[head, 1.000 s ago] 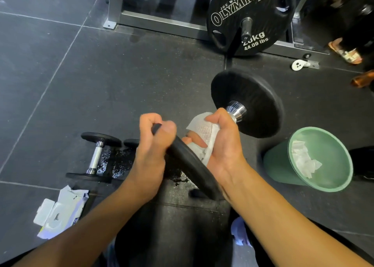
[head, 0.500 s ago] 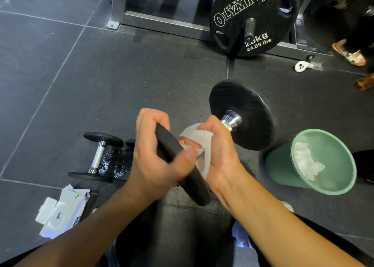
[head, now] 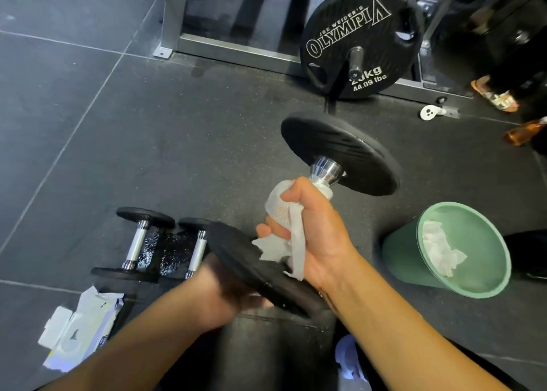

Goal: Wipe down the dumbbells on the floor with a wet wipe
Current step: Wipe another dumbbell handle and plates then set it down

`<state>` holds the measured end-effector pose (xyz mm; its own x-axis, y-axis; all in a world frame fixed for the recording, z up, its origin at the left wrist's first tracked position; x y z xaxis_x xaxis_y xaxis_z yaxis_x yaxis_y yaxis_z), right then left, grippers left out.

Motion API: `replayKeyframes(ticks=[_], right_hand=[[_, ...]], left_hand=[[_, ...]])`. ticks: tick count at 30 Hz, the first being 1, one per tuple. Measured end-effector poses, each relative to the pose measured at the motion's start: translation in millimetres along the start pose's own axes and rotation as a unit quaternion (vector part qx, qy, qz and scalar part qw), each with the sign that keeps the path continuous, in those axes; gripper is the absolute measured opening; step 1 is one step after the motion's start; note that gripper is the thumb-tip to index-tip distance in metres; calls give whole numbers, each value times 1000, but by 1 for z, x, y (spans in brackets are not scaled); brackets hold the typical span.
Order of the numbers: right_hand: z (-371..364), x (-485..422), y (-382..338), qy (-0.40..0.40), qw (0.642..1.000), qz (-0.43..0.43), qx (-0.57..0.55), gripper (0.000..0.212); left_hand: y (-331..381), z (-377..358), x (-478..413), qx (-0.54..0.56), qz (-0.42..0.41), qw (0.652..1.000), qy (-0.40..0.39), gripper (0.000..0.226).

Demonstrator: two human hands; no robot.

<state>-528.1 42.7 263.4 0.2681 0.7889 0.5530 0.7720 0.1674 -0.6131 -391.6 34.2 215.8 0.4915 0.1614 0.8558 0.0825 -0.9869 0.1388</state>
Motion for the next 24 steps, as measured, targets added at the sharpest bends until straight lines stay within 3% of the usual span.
replayKeyframes(ticks=[3, 5, 9, 13, 17, 24], right_hand=[[6, -3, -4, 55, 998, 14, 21, 18], [9, -4, -5, 80, 997, 14, 15, 19], [12, -5, -10, 114, 991, 70, 31, 18], [12, -3, -16, 114, 970, 176, 124, 12], [7, 3, -18, 87, 950, 237, 184, 36], [2, 13, -33, 35, 954, 251, 161, 55]], left_hand=[[20, 0, 8, -26, -25, 999, 32, 70], [26, -6, 11, -77, -42, 996, 22, 83], [17, -16, 19, -98, -72, 993, 0, 74], [8, -24, 21, -144, -77, 986, -14, 50], [7, -26, 21, -134, -79, 988, 6, 39], [10, -37, 39, -130, -188, 973, 14, 20]])
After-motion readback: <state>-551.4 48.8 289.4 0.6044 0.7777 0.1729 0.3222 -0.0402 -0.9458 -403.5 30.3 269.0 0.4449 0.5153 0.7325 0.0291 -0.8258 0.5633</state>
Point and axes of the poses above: each hand's wrist, its own x-axis away from the middle knuckle, its own z-axis out of the back of the hand, y = z × x, the point moved 2 cm from there along -x, towards the middle knuckle, and after that the axes turned 10 degrees about z, right-handed, at the moved point
